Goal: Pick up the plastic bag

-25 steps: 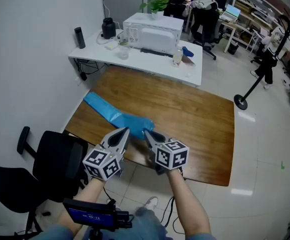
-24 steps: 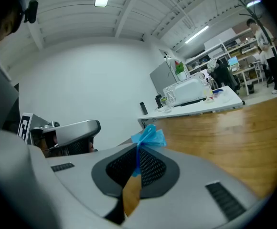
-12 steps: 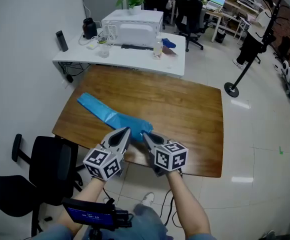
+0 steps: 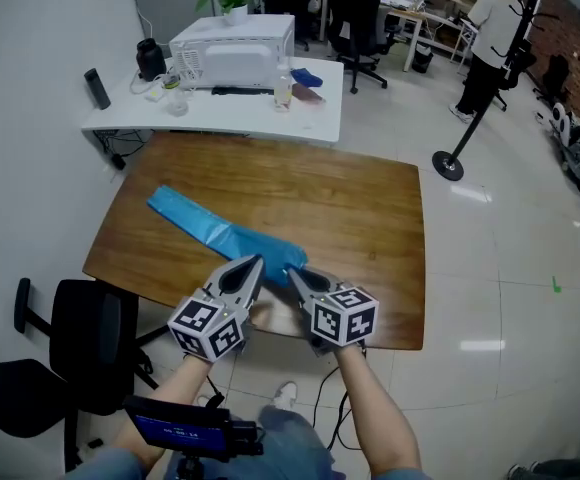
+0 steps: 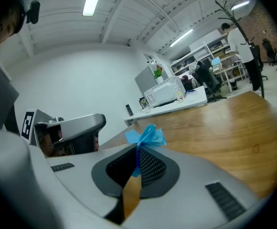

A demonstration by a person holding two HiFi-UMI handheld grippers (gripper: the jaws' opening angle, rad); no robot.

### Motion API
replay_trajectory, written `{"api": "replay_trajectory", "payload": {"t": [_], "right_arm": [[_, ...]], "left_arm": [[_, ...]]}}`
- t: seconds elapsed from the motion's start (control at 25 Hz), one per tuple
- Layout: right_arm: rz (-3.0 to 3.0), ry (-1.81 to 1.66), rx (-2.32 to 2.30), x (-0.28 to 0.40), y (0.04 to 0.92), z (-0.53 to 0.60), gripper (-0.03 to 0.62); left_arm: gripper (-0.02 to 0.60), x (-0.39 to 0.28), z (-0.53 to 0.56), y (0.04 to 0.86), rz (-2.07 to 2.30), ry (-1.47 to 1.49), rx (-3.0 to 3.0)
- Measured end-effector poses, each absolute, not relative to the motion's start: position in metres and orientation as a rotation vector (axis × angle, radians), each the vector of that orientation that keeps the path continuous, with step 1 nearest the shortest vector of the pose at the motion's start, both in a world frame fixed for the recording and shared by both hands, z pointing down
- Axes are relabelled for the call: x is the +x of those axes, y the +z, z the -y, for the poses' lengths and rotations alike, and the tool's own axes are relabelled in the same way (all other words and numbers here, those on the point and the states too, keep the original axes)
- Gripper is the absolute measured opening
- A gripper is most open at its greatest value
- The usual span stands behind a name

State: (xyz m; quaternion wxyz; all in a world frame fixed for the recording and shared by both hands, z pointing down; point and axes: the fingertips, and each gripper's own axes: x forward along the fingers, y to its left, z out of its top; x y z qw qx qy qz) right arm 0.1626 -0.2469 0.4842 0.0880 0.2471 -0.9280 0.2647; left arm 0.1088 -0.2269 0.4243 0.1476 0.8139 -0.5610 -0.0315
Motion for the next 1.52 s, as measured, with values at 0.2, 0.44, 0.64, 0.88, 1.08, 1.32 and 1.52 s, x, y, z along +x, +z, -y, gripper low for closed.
{"api": "replay_trajectory", "payload": {"t": [0.2, 0.44, 0.64, 0.88, 1.08, 1.32, 1.52], "right_arm": [[2.744, 0.778, 0.776, 0.193, 0.490, 0.254, 0.000], [2.701, 0.690, 0.855, 0.222, 0.500, 0.258, 0.000], [2.641, 0.580, 0.951, 0.238, 0.509, 0.264, 0.029], [2.596, 0.555, 1.045, 0.250, 0.517, 0.271, 0.032], [2.556, 0.555, 1.127, 0.261, 0.526, 0.276, 0.121], [2.533, 0.540, 1.174, 0.272, 0.527, 0.282, 0.138], [2.517, 0.491, 1.223, 0.279, 0.525, 0.285, 0.165]], "left_arm": [[0.006, 0.135, 0.238, 0.426, 1.579, -0.081, 2.361], [0.005, 0.161, 0.241, 0.431, 1.539, -0.059, 2.385], [0.006, 0.167, 0.243, 0.432, 1.536, -0.045, 2.385], [0.005, 0.165, 0.244, 0.432, 1.542, -0.038, 2.382], [0.005, 0.164, 0.247, 0.435, 1.540, -0.038, 2.373], [0.006, 0.171, 0.250, 0.435, 1.525, -0.029, 2.384], [0.006, 0.175, 0.251, 0.437, 1.514, -0.025, 2.389]]}}
